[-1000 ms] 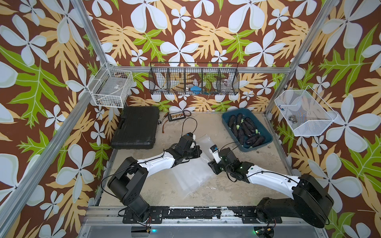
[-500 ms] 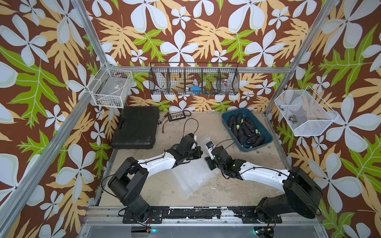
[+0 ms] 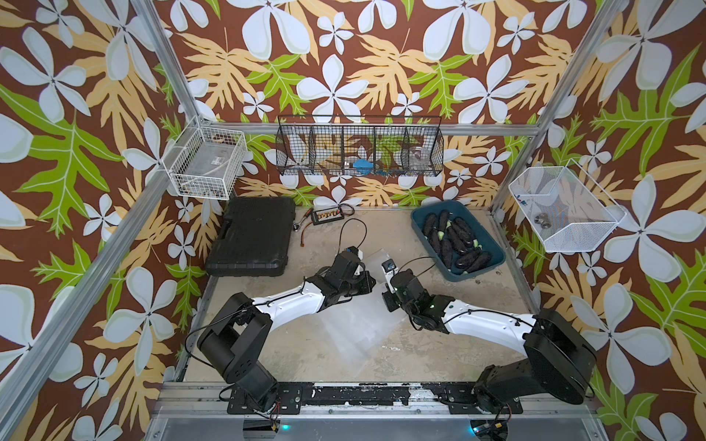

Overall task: Place the eggplant in a zip-top bag and seal the zipper
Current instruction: Open the zipper food storage bag.

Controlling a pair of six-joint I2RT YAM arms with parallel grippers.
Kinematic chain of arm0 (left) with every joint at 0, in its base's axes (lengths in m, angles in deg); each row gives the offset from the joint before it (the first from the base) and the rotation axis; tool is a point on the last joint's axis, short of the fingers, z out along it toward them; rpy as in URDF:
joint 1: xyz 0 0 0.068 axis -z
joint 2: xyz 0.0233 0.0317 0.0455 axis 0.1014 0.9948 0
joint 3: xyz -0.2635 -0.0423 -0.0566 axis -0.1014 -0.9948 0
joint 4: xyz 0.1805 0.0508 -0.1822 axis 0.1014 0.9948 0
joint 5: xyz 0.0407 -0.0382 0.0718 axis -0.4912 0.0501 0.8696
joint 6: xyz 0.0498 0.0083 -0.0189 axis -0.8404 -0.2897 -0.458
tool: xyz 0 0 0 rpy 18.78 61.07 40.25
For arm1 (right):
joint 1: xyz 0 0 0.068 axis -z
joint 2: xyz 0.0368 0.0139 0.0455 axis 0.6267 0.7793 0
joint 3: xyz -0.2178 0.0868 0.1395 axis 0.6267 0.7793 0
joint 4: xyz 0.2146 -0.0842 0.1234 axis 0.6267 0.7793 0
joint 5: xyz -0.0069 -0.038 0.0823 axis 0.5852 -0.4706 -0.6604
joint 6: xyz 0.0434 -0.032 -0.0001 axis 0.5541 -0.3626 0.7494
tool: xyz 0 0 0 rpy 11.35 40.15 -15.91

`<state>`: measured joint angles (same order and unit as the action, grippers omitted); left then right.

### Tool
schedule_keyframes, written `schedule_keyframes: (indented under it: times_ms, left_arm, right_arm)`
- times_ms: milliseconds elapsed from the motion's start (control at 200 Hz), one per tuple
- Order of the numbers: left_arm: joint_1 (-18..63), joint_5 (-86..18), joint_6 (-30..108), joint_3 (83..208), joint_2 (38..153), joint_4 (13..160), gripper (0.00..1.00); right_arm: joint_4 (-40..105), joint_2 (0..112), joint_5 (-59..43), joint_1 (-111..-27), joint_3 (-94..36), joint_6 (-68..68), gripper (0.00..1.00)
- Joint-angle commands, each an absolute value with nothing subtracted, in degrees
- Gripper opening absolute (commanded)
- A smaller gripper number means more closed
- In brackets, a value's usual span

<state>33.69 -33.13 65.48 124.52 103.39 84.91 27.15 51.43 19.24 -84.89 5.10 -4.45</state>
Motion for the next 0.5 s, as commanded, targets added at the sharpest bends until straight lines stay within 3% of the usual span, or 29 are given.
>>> schedule_keyframes:
  times_ms: [0, 125, 495]
  left_arm:
    - [33.7, -32.6, 66.2, 123.7, 101.8, 85.1, 0.38]
    - [34.1, -31.6, 67.4, 122.1, 98.9, 84.7, 0.48]
    - [35.5, -30.5, 69.0, 120.6, 100.3, 84.6, 0.45]
  right_arm:
    - [26.5, 51.0, 18.1, -84.9, 5.4, -1.0, 0.06]
    - [27.2, 52.5, 17.2, -84.9, 4.5, 2.9, 0.04]
    - [26.1, 51.9, 14.9, -84.6, 3.3, 7.7, 0.02]
